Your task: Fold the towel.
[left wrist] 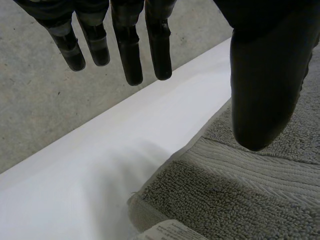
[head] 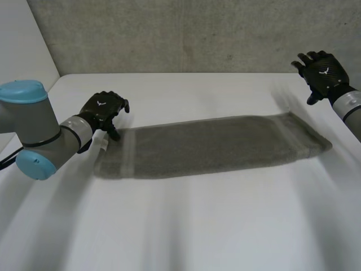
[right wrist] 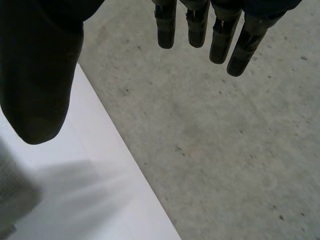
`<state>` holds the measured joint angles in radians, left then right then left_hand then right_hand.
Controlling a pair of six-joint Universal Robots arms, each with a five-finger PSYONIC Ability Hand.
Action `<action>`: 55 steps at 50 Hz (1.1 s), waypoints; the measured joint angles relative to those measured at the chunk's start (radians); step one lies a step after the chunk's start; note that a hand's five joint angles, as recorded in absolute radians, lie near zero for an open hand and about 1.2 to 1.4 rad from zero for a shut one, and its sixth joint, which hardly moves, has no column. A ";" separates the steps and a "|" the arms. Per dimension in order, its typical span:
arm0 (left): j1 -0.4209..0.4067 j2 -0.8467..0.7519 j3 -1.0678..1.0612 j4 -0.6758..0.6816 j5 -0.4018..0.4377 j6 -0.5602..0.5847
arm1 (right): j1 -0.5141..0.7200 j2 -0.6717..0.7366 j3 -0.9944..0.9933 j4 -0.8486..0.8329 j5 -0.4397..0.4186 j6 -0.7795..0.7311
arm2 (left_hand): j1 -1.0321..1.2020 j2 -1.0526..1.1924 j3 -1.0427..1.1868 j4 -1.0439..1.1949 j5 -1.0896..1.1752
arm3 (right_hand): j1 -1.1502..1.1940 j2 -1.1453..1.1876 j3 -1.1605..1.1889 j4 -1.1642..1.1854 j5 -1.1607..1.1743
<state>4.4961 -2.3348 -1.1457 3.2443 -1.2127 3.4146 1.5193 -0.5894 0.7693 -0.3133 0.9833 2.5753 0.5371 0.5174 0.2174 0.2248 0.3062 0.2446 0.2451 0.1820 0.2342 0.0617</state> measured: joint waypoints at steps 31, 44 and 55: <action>-0.008 0.250 -0.371 -0.054 -0.008 0.001 | -0.090 -0.278 0.399 0.243 -0.073 0.058 | 0.000 -0.001 0.000 0.000 -0.002 | 0.000 0.000 0.000 0.000 0.000; 0.002 0.335 -0.535 -0.013 -0.006 -0.011 | -0.183 -0.282 0.534 0.329 -0.087 -0.184 | 0.000 -0.001 0.000 0.000 -0.002 | 0.150 0.151 0.000 0.000 0.179; 0.003 0.355 -0.549 0.002 -0.007 -0.029 | -0.194 -0.226 0.538 0.225 -0.097 -0.211 | 0.000 -0.001 0.000 0.000 -0.002 | 0.364 0.364 0.000 0.000 0.376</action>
<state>4.4996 -1.9801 -1.6949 3.2462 -1.2195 3.3853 1.3248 -0.8152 1.3070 -0.0886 0.8862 2.3641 0.5371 0.5163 0.2174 0.2248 0.3039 0.6085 0.6095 0.1820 0.2342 0.4380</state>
